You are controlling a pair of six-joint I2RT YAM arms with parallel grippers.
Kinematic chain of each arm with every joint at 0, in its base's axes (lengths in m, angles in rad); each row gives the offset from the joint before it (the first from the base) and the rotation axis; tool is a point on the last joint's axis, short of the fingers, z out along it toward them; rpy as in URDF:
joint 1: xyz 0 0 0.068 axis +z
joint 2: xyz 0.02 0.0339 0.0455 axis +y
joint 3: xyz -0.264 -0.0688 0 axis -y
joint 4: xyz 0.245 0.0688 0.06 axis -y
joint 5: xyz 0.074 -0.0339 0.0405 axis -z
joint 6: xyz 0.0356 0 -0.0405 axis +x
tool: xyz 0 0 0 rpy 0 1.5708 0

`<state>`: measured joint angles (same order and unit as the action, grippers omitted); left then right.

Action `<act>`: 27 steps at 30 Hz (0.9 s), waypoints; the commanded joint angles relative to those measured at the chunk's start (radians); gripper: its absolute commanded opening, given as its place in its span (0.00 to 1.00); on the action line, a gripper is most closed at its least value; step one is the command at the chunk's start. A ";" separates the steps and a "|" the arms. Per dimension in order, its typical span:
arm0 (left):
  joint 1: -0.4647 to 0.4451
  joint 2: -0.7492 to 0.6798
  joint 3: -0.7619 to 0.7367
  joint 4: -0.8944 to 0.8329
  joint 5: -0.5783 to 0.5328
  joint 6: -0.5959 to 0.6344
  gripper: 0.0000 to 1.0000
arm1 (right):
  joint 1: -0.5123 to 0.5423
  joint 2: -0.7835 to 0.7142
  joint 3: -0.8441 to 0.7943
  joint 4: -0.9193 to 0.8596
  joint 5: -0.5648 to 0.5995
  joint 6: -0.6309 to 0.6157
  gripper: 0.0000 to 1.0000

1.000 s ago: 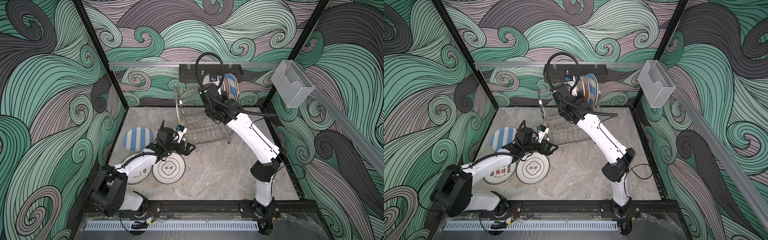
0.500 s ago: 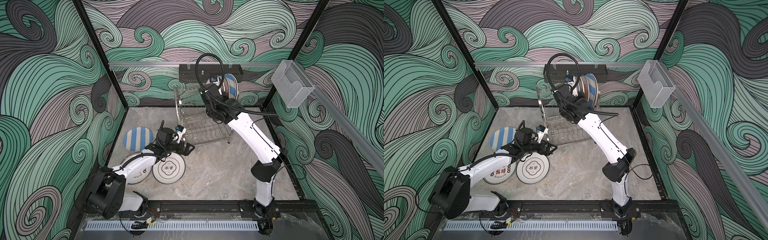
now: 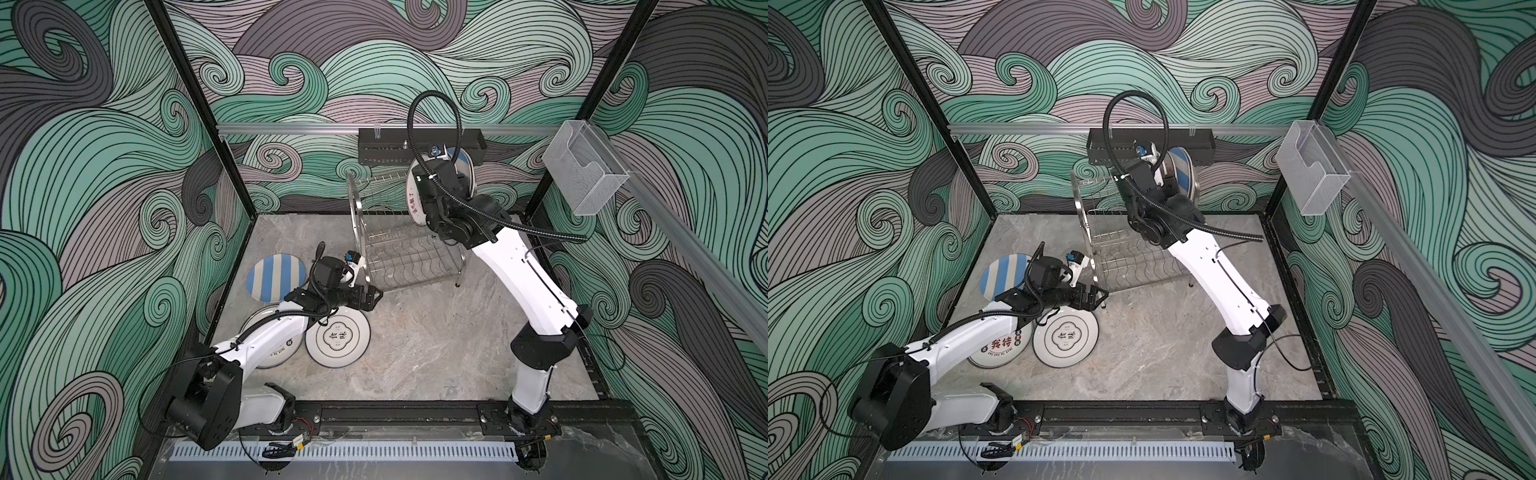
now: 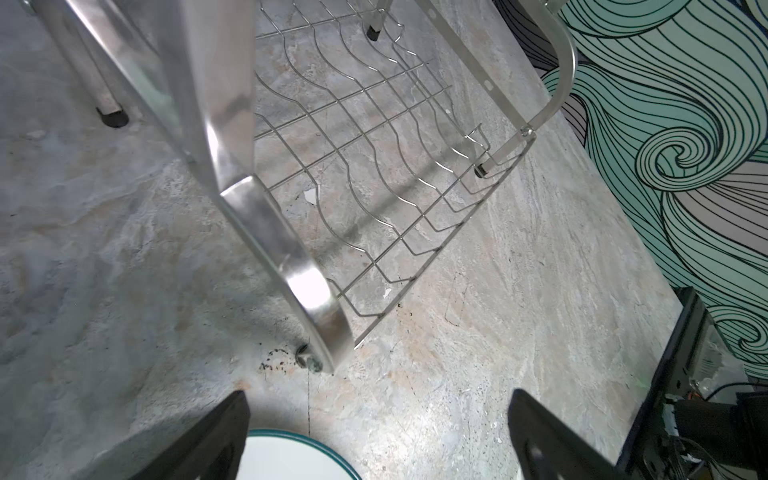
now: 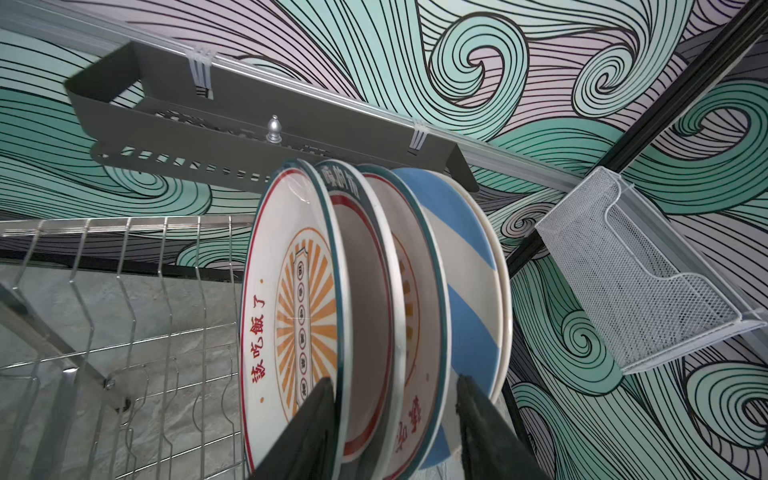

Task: Load the plates into the dish rack
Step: 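Open the right gripper and withdraw it from the rack toward the table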

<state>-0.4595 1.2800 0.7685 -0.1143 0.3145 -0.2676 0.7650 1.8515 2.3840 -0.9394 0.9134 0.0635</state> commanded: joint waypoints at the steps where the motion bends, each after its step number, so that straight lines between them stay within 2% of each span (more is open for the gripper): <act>1: 0.024 -0.035 0.039 -0.058 -0.027 -0.050 0.99 | -0.006 -0.117 -0.032 0.006 -0.147 -0.009 0.54; 4: 0.045 -0.063 0.052 -0.107 -0.028 -0.073 0.99 | -0.005 -0.225 -0.159 0.048 -0.315 -0.015 0.61; 9: 0.072 -0.151 0.062 -0.218 -0.088 -0.093 0.99 | -0.006 -0.480 -0.505 0.205 -0.574 -0.006 0.76; 16: 0.115 -0.287 -0.001 -0.270 -0.223 -0.130 0.99 | -0.007 -0.746 -0.983 0.375 -0.860 0.039 0.81; 20: 0.153 -0.290 -0.030 -0.331 -0.288 -0.188 0.99 | -0.007 -0.823 -1.251 0.487 -1.015 0.161 0.81; 24: 0.174 -0.278 -0.068 -0.362 -0.321 -0.256 0.99 | -0.006 -0.898 -1.536 0.729 -1.071 0.354 0.81; 27: 0.176 -0.288 -0.138 -0.300 -0.369 -0.292 0.99 | -0.003 -0.937 -1.709 0.898 -1.078 0.493 0.80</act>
<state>-0.2901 0.9974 0.6659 -0.4103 0.0212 -0.4931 0.7635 0.9596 0.7444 -0.2836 -0.0982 0.3744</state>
